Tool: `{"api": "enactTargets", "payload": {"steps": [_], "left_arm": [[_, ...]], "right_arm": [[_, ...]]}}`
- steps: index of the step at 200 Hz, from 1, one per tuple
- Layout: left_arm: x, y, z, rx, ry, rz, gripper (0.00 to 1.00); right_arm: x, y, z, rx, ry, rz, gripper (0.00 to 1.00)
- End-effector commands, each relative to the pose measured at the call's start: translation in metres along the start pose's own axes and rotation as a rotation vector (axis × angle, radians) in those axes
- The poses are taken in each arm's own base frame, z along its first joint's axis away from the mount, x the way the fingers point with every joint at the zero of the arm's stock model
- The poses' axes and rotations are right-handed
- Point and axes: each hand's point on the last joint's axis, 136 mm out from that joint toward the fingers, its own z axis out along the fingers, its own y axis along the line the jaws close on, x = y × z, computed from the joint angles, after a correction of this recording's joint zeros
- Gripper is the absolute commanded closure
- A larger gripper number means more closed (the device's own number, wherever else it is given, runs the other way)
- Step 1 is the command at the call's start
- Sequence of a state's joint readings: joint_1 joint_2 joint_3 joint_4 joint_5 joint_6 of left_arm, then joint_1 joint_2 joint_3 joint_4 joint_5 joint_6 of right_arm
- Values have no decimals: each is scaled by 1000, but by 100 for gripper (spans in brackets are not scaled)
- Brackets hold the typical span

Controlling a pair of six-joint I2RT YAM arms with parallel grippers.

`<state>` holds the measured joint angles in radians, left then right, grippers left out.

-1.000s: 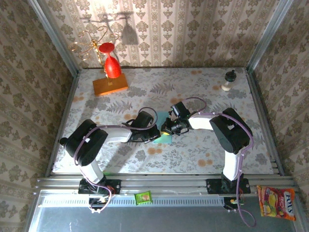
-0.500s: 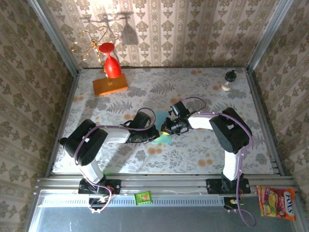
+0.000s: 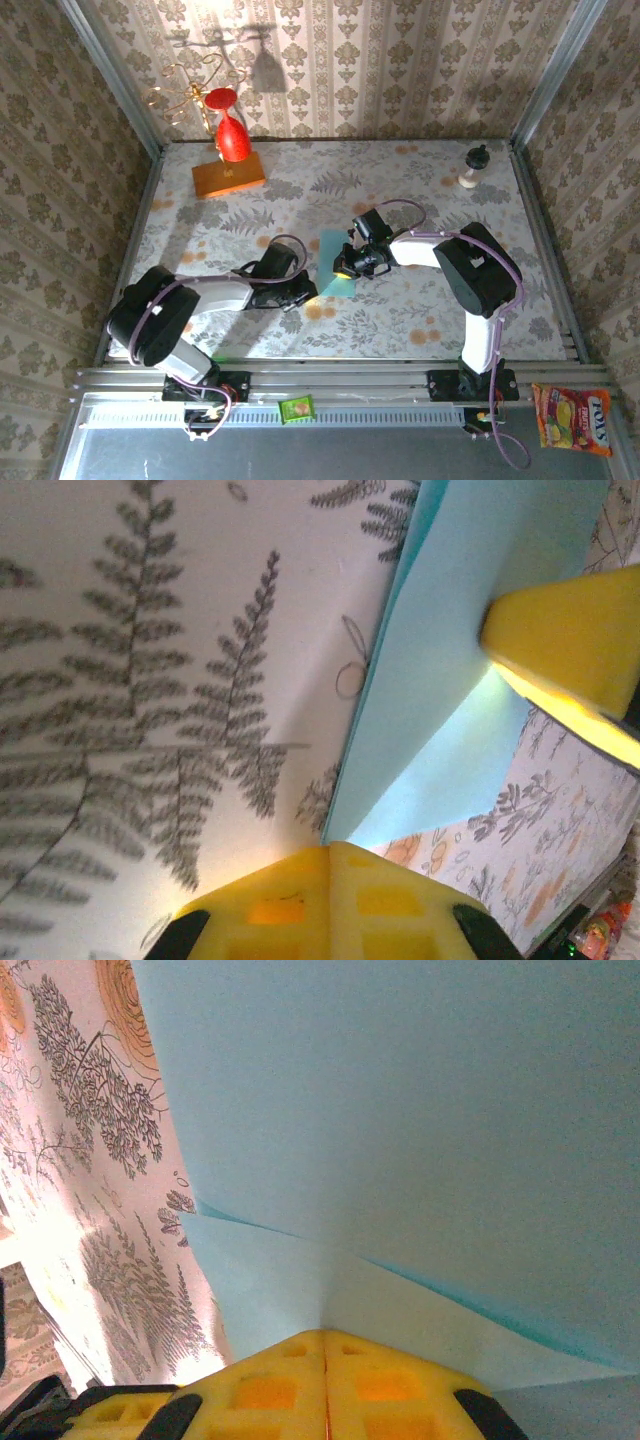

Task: Fold a paper plane with a square sheet of paper (pick it up from the middle)

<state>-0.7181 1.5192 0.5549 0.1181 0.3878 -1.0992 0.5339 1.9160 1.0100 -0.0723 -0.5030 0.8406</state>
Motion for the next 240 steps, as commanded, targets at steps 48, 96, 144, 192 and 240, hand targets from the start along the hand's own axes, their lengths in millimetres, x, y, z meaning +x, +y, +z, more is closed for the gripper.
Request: {"api": "enactTargets", "payload": {"steps": [48,96,144,192,240], "left_arm": [[-22,-34,-6,21,-34,97,98],[-35,-32,12,10,-12,93,100],[-23,-11,24,-25,40,69,100],[-18,3,23,-74,48,56,100],[-18,0,24,-65,50,60,100]], "right_arm": [[25,-75,10,261,71,90,90],[23,-69,9,243,76,70,90],[7,-31,-3,144,27,-80,89],[5,10,-19,48,9,-232,88],[26,15,-3,17,76,-230,88]]}}
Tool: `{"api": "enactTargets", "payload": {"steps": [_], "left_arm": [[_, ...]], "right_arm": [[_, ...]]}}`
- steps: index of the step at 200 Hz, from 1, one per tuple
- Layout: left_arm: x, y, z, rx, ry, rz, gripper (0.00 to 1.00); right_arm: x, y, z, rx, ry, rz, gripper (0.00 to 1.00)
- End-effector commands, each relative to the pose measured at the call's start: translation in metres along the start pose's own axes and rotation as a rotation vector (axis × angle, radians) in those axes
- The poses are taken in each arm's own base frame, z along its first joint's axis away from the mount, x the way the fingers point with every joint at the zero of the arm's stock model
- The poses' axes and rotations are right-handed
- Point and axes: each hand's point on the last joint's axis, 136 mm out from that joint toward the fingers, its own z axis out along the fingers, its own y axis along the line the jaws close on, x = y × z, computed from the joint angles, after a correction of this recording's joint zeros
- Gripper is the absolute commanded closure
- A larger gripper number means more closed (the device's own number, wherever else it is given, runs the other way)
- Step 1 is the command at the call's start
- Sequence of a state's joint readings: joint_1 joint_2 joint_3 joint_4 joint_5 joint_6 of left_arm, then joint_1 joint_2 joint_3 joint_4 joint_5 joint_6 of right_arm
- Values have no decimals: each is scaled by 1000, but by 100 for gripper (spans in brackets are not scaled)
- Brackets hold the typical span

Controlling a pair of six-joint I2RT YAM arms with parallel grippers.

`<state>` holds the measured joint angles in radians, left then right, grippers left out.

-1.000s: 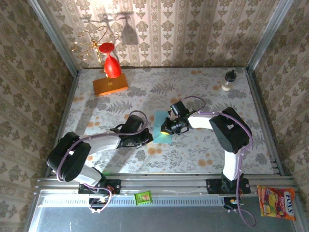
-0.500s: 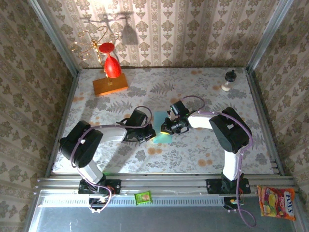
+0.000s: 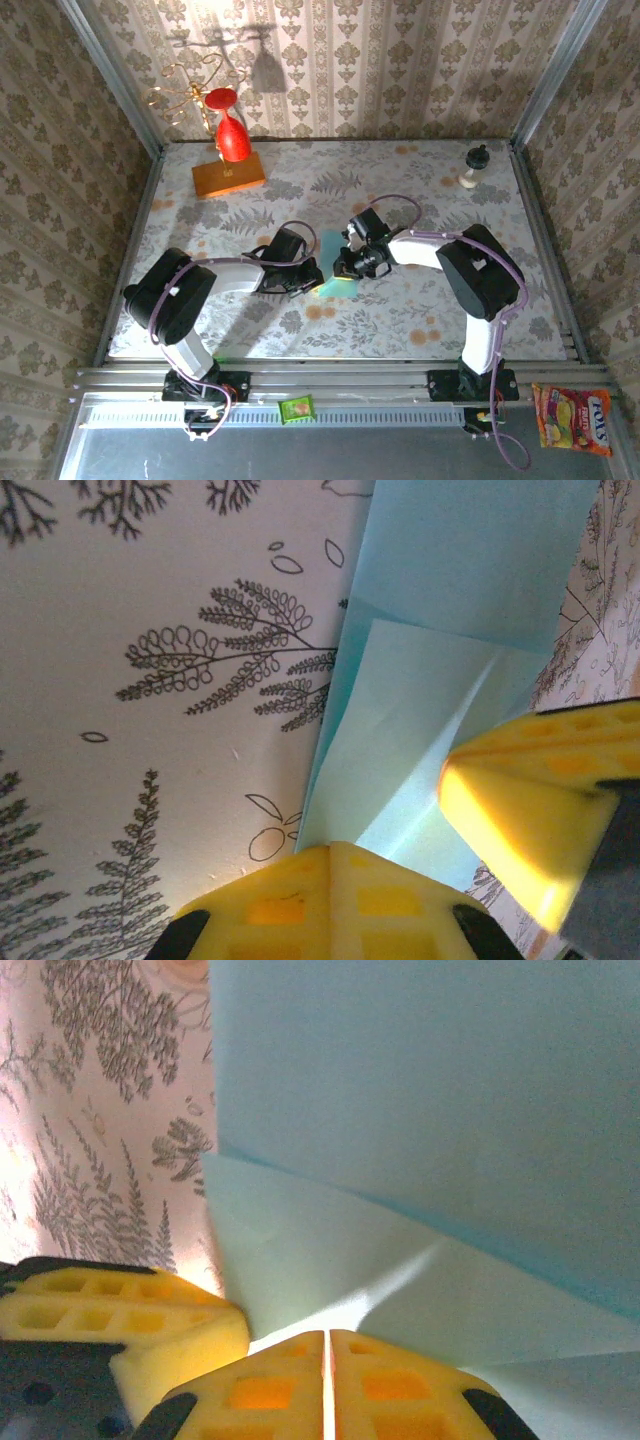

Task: Fold a paper plane with a square sheet of paper (pick it up from the middle)

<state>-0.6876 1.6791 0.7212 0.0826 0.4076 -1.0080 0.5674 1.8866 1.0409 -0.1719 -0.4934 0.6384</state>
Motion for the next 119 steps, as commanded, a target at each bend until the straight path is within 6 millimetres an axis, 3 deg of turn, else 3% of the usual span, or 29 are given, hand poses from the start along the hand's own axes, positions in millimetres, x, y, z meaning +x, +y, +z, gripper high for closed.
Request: {"api": "enactTargets", "payload": {"steps": [1,41,77,119], "left_arm": [[12,16,4,-50,41,2,100],[11,12,4,-42,42,12,100],[7,3,1,-25,33,30,100],[3,-22,-9,56,12,55,100]], "right_arm": [[10,9,3,-15,34,-22,89],[11,16,10,-39,47,-19,89],[14,-1,18,22,67,6,90],[20,-13,23,59,83,21,91]]}}
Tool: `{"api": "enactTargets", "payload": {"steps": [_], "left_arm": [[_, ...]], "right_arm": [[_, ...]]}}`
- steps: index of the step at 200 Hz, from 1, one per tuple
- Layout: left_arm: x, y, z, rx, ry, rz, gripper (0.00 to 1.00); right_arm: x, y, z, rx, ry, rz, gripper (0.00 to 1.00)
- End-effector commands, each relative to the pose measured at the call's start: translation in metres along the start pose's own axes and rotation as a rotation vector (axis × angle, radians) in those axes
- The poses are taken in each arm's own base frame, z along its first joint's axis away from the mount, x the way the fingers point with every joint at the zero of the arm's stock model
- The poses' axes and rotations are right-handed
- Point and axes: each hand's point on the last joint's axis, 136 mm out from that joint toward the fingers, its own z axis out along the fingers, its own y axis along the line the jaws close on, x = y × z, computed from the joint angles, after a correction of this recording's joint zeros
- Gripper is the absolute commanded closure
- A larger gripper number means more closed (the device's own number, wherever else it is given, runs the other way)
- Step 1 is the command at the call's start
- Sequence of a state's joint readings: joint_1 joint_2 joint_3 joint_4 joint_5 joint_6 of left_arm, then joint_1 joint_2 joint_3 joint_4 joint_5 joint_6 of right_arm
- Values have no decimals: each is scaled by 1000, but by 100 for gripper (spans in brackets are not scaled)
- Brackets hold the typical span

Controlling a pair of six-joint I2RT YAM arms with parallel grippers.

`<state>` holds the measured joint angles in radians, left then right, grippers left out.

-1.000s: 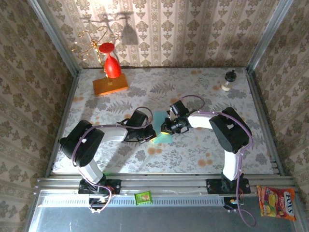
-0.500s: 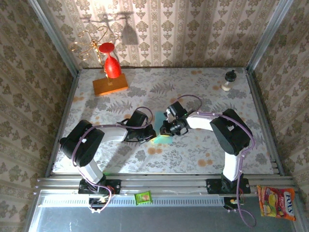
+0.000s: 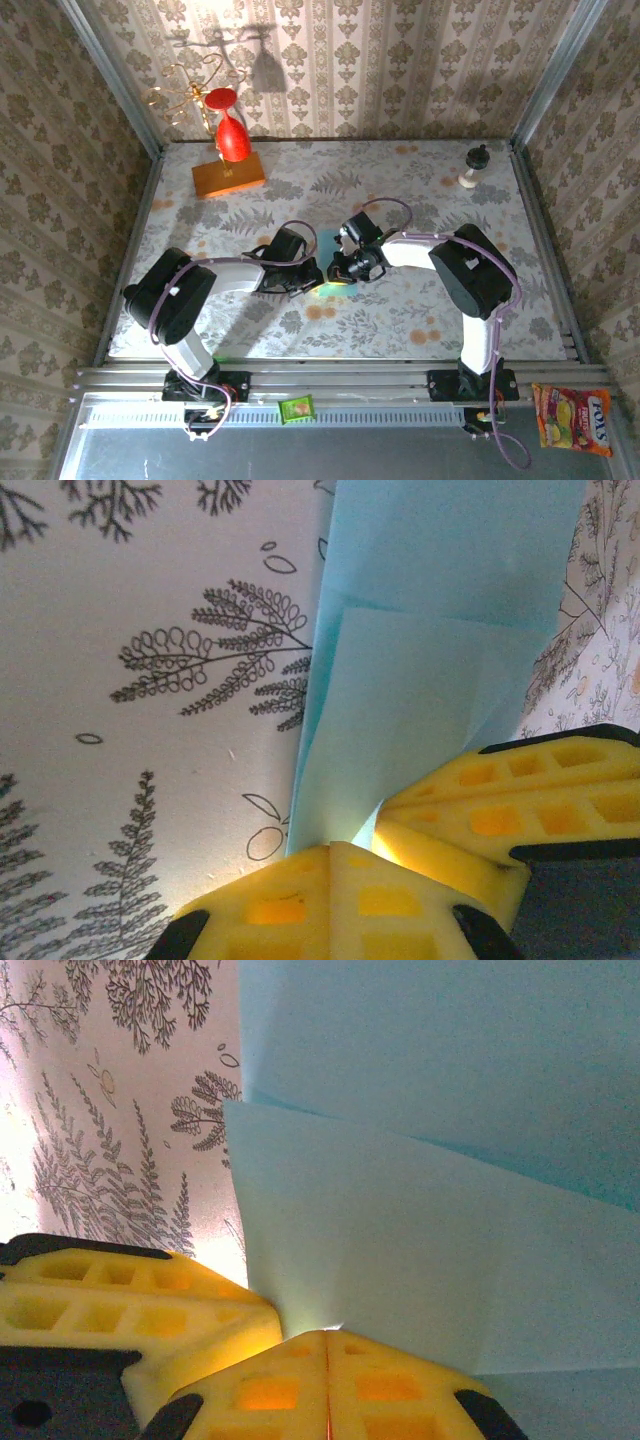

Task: Fold a paper plane with a square sheet of paper (pick it up from the middle)

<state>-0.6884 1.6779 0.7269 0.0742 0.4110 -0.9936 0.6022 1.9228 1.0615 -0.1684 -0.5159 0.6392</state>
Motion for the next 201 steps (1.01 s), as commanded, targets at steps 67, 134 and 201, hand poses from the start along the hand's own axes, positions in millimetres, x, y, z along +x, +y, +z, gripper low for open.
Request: {"api": "enactTargets", "payload": {"steps": [67,134,201], "left_arm": [[17,2,2,18,49,-2,99],[32,38,7,-84,70,-46,100],[33,35,8,-75,63,-35,100]], "right_arm": [[11,-21,10,61,44,44,91],[-21,-37,-8,43,-50,88,91],[-85,-88,-59,71,-222,208,91]]}}
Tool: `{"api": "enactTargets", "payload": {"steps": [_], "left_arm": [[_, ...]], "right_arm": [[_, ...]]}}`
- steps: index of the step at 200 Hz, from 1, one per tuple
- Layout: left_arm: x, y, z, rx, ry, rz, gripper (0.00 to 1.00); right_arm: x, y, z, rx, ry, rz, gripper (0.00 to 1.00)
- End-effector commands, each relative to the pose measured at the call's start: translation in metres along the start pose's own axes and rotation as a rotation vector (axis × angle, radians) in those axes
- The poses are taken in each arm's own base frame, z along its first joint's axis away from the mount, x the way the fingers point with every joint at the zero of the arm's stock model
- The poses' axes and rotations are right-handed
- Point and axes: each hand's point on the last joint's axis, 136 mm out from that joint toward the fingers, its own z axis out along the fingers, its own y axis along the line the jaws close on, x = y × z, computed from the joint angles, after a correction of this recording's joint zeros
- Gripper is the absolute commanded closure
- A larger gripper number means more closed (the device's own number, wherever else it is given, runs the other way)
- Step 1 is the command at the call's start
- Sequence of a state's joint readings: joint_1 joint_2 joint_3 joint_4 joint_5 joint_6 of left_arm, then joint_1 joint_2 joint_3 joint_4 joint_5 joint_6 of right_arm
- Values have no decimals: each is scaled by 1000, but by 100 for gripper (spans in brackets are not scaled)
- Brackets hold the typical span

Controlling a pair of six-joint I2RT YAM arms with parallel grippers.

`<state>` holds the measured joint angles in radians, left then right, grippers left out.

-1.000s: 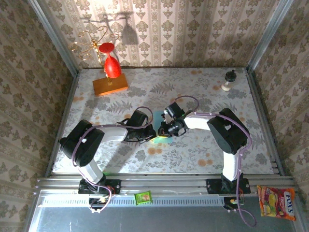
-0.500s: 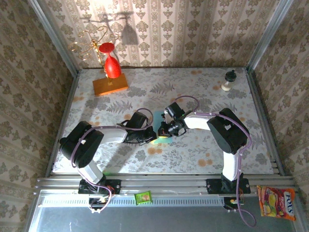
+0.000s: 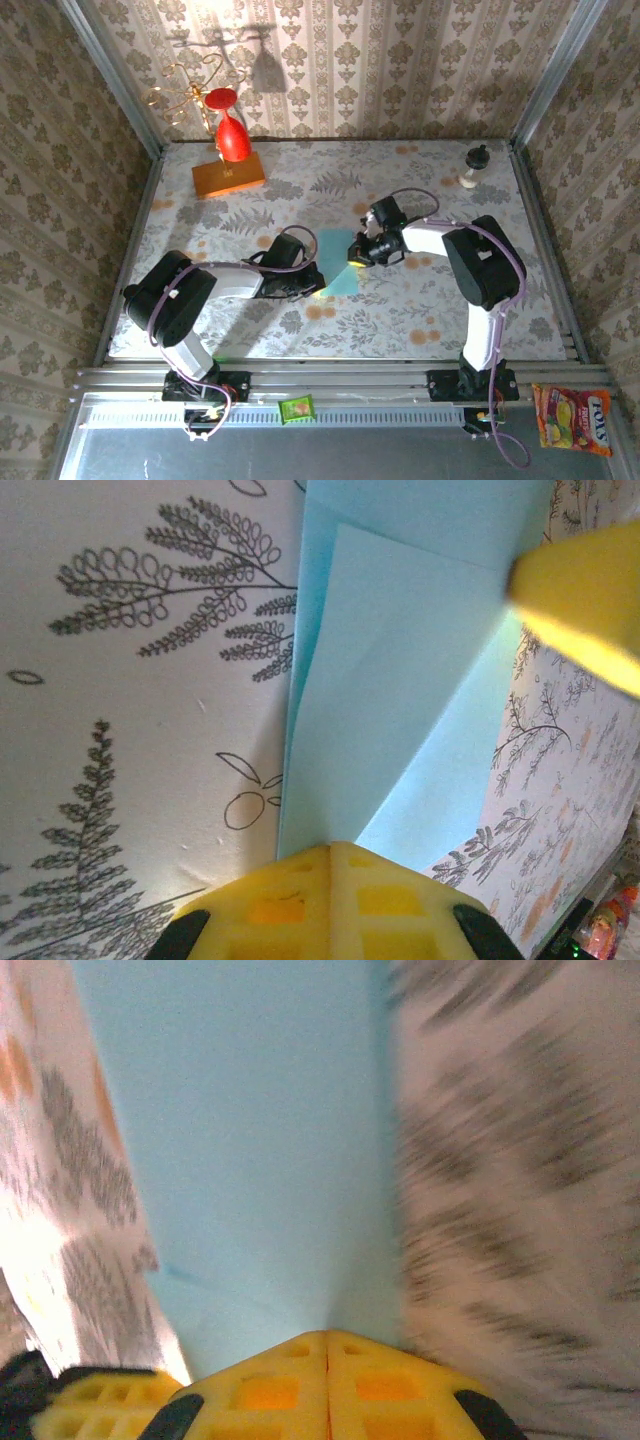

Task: Fold a paper plane with a square sheet of paper (pick it up from the middle)

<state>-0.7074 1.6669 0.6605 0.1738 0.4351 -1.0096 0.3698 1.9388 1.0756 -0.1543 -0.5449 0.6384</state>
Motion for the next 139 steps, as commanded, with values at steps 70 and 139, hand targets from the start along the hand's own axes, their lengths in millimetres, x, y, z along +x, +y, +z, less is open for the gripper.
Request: {"api": "enactTargets", "payload": {"steps": [70,139], "left_arm": [[-31,-43,-19,39,-111,74,83],[-61,-39,-6,33,-130,45,76]], "right_arm": [[-23,3,-51,9,-161,22,81],[16,13,-35,-20,-93,53,61]]}}
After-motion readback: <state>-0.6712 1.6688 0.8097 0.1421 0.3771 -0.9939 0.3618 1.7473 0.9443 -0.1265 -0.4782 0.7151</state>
